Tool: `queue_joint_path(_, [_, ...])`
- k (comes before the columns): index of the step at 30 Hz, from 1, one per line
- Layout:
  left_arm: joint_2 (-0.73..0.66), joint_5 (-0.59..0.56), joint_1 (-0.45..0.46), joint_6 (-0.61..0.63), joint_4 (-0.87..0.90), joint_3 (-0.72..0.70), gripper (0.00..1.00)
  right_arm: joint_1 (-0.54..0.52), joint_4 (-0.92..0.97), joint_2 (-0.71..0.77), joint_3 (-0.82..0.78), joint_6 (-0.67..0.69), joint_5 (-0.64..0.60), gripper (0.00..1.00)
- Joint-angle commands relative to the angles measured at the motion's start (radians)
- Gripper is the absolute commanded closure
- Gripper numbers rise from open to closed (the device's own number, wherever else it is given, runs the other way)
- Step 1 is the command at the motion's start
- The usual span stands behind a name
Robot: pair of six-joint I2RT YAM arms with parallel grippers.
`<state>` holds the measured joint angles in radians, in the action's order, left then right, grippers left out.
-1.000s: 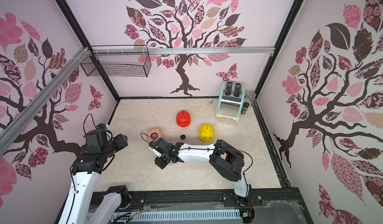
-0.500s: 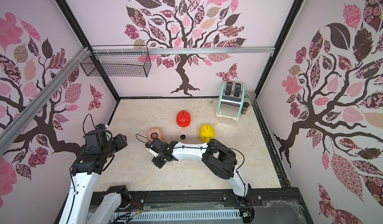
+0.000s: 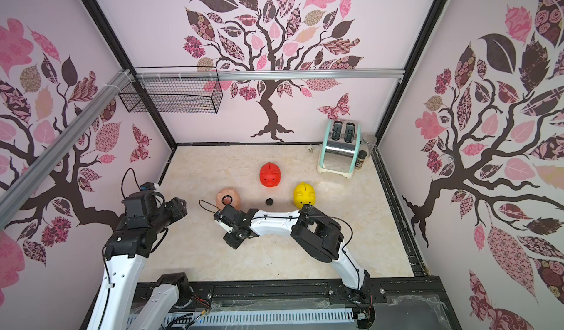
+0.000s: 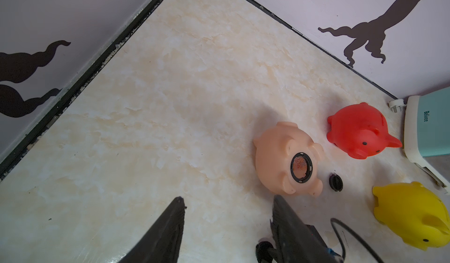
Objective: Close piggy banks
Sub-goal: Pick up the knob at the center of the board.
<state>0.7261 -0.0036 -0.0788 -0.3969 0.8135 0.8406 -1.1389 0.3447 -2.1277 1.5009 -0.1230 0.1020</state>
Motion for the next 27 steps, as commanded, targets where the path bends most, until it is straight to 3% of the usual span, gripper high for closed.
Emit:
queue_joint_path(1, [-0.008,-0.01,0.002,-0.005,-0.008,-0.001,0.4,-0.009,0.032,-0.018,0.044,0.012,-0.002,0.76])
queue_joint_path(17, [-0.007,-0.002,0.002,-0.003,-0.007,-0.004,0.41,-0.009,0.092,-0.081,0.051,-0.005,-0.066,0.77])
queue_joint_path(27, [-0.007,0.002,0.002,-0.003,-0.007,-0.006,0.41,-0.01,0.136,-0.077,0.013,-0.052,-0.138,0.86])
